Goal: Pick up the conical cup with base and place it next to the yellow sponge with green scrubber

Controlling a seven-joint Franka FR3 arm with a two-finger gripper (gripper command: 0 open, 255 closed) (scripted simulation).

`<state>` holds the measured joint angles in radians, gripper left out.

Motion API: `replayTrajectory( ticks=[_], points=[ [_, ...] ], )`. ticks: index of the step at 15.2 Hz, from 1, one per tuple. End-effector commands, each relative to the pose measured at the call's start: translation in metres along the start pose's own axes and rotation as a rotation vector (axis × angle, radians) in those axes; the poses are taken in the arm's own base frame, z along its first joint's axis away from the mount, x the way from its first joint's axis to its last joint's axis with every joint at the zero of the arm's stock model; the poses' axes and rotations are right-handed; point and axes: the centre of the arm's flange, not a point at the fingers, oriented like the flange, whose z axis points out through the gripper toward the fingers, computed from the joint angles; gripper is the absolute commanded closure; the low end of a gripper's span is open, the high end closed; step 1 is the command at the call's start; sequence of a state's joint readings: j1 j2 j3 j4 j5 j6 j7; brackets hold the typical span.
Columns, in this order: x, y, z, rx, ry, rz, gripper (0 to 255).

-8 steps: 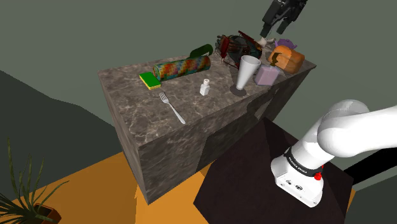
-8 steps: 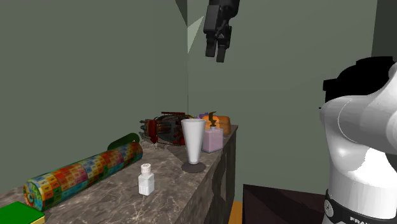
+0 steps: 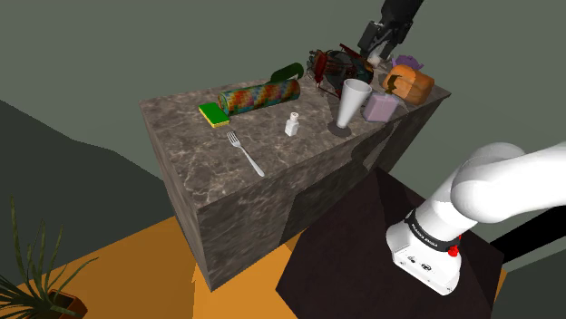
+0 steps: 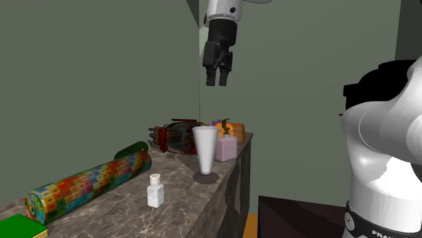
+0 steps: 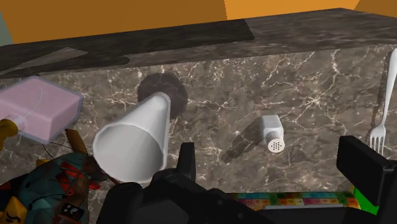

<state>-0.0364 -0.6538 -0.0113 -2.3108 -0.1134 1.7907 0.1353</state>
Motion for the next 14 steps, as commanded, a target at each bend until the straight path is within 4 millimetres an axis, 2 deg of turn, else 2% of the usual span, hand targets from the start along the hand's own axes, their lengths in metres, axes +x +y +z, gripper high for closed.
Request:
replayTrajectory(
  ticks=[1, 14],
  points=[
    [0.014, 0.009, 0.021, -0.013, -0.007, 0.005, 0],
    [0.100, 0.078, 0.152, -0.093, -0.062, 0.043, 0]
  ],
)
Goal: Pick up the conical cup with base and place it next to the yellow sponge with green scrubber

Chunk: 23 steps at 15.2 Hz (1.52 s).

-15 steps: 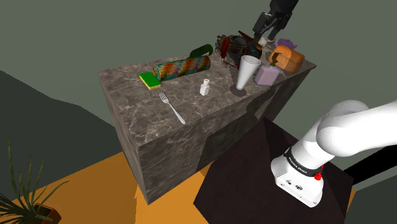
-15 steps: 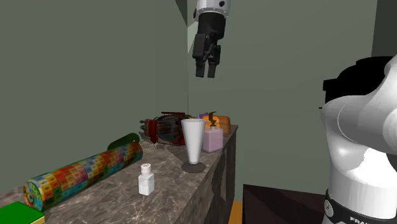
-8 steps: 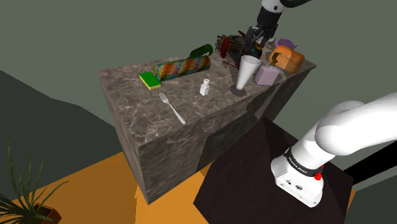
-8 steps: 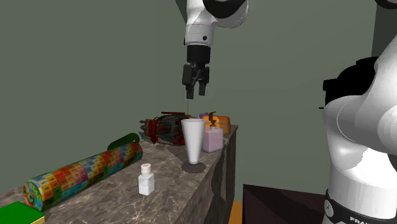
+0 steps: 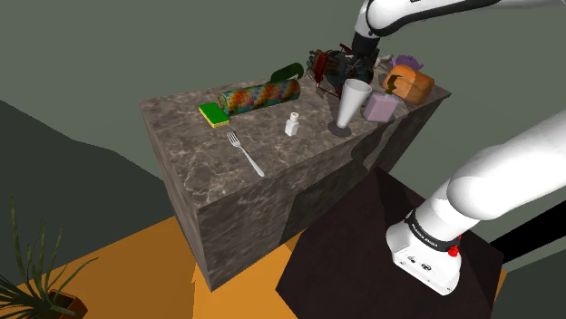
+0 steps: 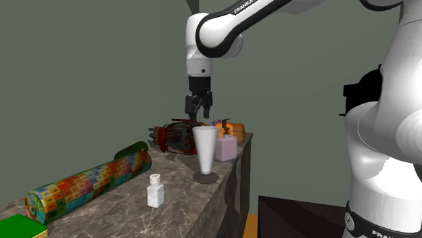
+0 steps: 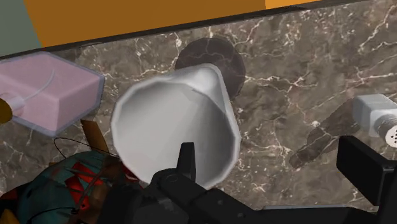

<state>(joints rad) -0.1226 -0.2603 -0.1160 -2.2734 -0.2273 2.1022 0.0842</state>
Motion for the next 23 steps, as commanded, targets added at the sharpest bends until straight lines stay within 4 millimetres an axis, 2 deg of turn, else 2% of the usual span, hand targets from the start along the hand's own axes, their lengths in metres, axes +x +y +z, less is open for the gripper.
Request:
replayTrajectory(
  ticks=[1, 9, 17, 18, 23],
  points=[
    [0.013, 0.012, 0.021, -0.012, -0.008, 0.005, 0],
    [0.012, 0.012, 0.061, -0.012, -0.008, 0.005, 0],
    [0.012, 0.012, 0.061, -0.012, -0.008, 0.005, 0],
    [0.012, 0.012, 0.061, -0.012, -0.008, 0.005, 255],
    [0.012, 0.012, 0.061, -0.012, -0.008, 0.005, 255]
  ],
)
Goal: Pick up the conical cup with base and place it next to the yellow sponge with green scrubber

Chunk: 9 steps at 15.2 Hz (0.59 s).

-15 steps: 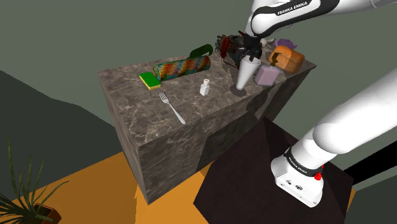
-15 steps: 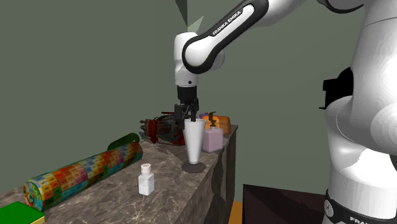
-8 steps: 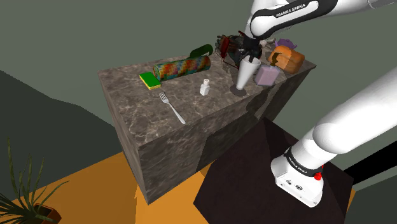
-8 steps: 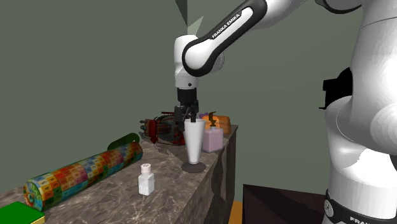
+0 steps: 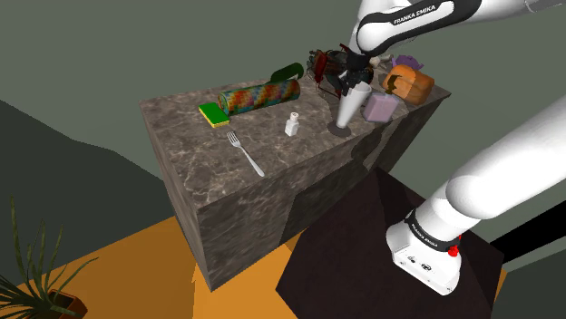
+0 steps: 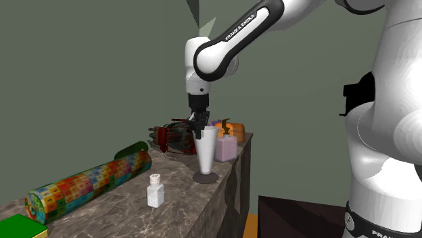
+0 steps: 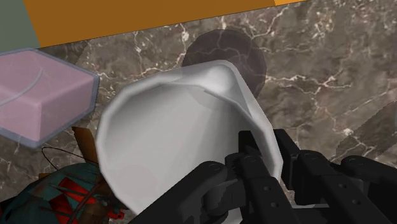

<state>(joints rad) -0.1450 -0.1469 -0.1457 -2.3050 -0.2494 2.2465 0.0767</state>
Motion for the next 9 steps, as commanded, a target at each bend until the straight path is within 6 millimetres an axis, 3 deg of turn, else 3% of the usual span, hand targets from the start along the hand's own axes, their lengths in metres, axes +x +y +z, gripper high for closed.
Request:
replayTrajectory(
  ticks=[1, 4, 9],
  points=[
    [0.000, 0.001, 0.001, 0.000, -0.002, 0.001, 255],
    [0.000, 0.001, 0.001, 0.000, -0.002, 0.001, 255],
    [0.002, 0.005, -0.025, 0.000, -0.002, 0.001, 255]
  ],
)
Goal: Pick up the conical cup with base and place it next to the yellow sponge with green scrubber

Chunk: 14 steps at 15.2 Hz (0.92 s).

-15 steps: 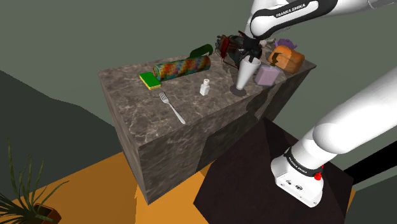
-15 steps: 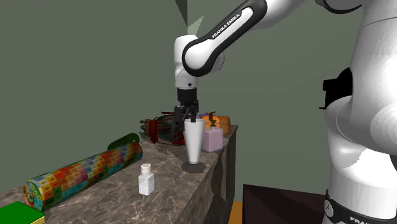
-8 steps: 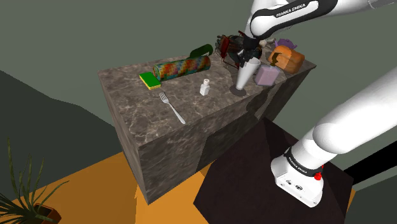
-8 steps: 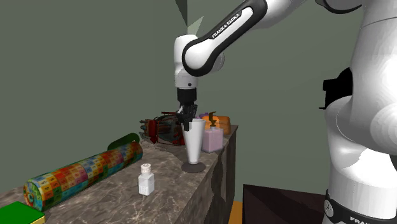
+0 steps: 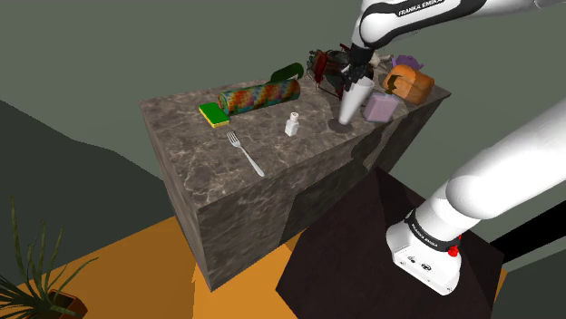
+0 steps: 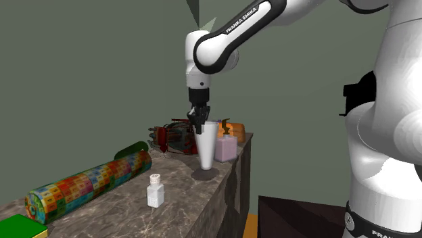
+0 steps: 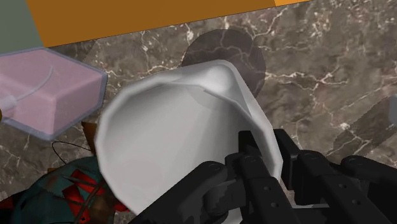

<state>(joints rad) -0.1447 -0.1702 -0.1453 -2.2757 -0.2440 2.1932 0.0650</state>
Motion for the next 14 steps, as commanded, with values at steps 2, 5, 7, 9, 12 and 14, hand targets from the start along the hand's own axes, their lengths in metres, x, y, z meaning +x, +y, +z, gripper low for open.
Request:
replayTrajectory(
  ticks=[2, 5, 7, 9, 12, 14],
  points=[
    [0.002, 0.002, -0.016, 0.000, 0.000, 0.000, 255],
    [0.003, 0.005, -0.032, 0.000, 0.000, 0.000, 255],
    [0.004, 0.007, -0.042, 0.000, 0.000, 0.000, 255],
    [0.005, 0.008, -0.052, 0.000, 0.000, 0.000, 255],
    [0.006, 0.011, -0.068, 0.000, 0.000, 0.000, 255],
    [0.007, 0.013, -0.078, 0.000, 0.000, 0.000, 255]
  ],
)
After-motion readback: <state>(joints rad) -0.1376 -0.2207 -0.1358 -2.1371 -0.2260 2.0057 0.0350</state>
